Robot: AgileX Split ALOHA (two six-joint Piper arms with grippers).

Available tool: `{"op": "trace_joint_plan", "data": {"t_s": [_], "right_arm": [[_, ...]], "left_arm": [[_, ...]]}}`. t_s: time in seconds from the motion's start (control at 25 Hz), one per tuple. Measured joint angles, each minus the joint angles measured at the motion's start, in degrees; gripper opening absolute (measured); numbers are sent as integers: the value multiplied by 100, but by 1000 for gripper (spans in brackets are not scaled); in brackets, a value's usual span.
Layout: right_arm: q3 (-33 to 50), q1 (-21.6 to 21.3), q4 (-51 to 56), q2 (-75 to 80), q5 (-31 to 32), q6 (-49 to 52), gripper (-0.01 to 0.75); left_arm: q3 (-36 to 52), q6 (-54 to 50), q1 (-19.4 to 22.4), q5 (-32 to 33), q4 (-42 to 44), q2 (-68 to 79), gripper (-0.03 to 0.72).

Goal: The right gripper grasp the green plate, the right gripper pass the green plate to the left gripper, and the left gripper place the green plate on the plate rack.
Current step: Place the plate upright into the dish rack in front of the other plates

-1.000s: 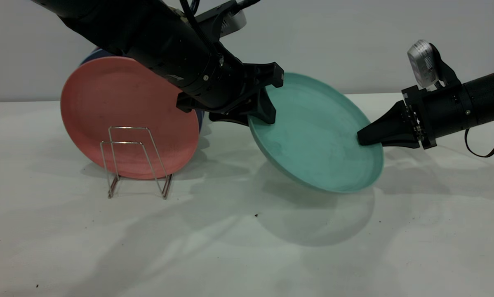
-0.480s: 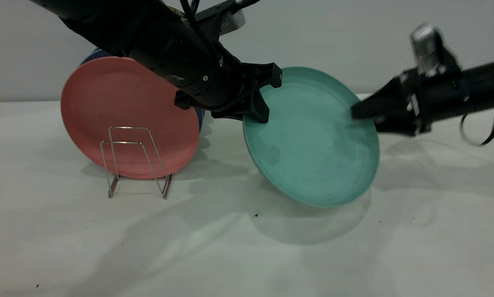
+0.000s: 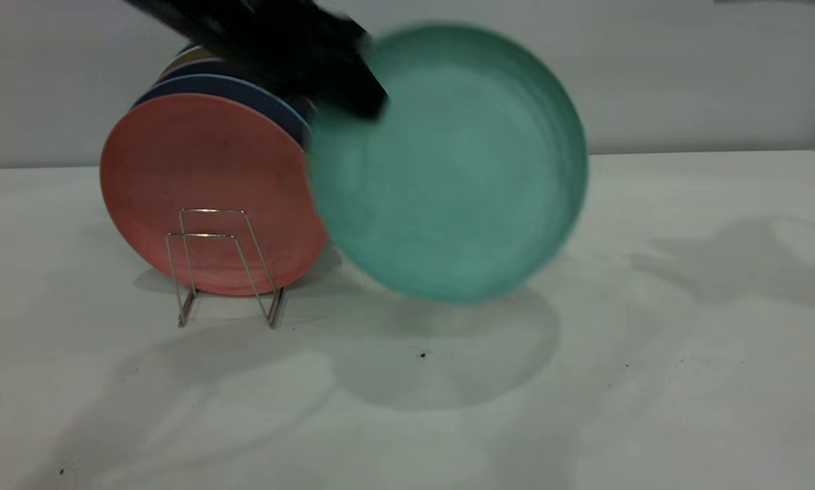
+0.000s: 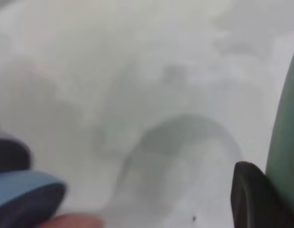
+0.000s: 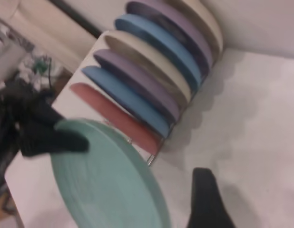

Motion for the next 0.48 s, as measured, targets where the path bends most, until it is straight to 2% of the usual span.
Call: {"op": "trace_joint_plan", "data": {"t_s": [0.28,0.48], "right_arm": [[0,98,-1287,-1362,153,1199,424],[372,138,-2407,-2116,214,2122,418]], "left_arm": [[0,192,960,684,1040,-1057,69],[0,837,1412,914,2377,-1568,69]]}}
